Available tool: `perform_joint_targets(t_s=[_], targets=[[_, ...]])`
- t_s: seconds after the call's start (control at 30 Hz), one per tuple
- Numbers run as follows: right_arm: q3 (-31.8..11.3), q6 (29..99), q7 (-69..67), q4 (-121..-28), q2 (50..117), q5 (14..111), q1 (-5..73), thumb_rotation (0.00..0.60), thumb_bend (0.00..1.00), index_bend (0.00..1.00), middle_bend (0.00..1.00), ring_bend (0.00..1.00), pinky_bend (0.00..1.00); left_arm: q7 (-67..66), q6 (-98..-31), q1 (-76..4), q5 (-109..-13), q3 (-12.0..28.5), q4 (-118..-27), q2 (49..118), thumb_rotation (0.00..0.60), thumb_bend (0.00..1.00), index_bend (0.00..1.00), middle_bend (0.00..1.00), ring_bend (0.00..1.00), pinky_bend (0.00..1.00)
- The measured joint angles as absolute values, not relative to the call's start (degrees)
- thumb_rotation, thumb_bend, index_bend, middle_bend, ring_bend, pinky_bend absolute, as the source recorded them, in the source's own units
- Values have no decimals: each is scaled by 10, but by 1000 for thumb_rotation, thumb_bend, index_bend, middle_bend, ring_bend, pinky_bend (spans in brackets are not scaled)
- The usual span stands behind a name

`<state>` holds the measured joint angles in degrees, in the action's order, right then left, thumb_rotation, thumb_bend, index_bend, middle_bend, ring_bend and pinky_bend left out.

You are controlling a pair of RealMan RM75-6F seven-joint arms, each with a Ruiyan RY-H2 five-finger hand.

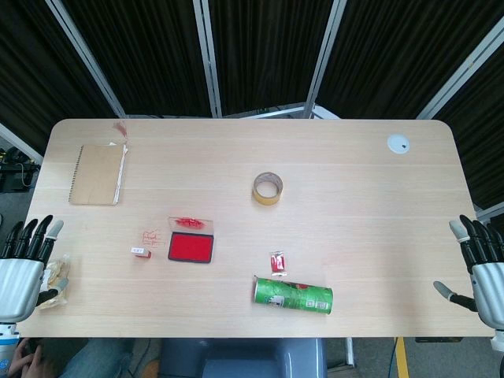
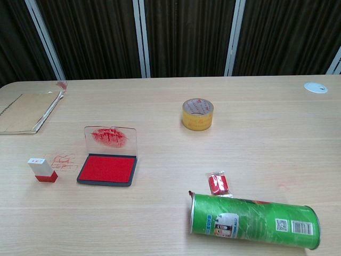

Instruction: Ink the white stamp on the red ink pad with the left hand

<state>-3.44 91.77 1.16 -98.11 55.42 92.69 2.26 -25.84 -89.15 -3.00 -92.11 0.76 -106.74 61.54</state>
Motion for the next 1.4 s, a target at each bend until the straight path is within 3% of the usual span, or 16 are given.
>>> perform_joint_targets(t_s=[0.17, 0.2, 0.27, 0.33, 0.4, 0.53, 0.67, 0.9, 1.13, 1.4], targets=[[-34, 917, 12, -981, 555, 927, 23, 600, 0, 0, 0, 0, 0, -260, -892, -30, -922, 8, -1066, 616, 600, 0, 0, 0, 0, 0], [-34, 916, 13, -981, 555, 927, 23, 600, 0, 0, 0, 0, 0, -259, -891, -30, -923, 7, -1065, 616, 600, 0, 0, 0, 11, 41], [-34, 914, 13, -980, 555, 926, 23, 600, 0, 0, 0, 0, 0, -258, -890, -31, -926, 7, -1063, 616, 600, 0, 0, 0, 151, 270], [-34, 913, 14, -980, 555, 925, 23, 600, 0, 0, 0, 0, 0, -256, -892, -34, -935, 8, -1055, 618, 600, 0, 0, 0, 449, 606], [-34, 912, 13, -982, 555, 923, 24, 600, 0, 0, 0, 0, 0, -249, -893, -38, -946, 10, -1039, 625, 600, 0, 0, 0, 617, 746], [-36, 911, 16, -983, 555, 923, 25, 600, 0, 0, 0, 0, 0, -225, -870, -52, -936, 16, -1016, 645, 600, 0, 0, 0, 830, 886], [-37, 905, 18, -981, 556, 916, 27, 600, 0, 0, 0, 0, 0, -222, -814, -79, -889, 31, -1001, 673, 600, 0, 14, 15, 890, 932], [-38, 891, 20, -976, 559, 906, 31, 600, 0, 0, 0, 0, 0, -188, -698, -143, -819, 54, -948, 734, 600, 0, 143, 195, 922, 956], [-38, 888, 24, -974, 562, 902, 32, 600, 0, 0, 0, 0, 0, -108, -643, -179, -799, 60, -870, 786, 600, 9, 299, 370, 925, 959], [-40, 882, 24, -971, 563, 892, 33, 600, 0, 0, 0, 0, 0, -70, -617, -210, -814, 49, -789, 829, 600, 131, 364, 410, 925, 959]])
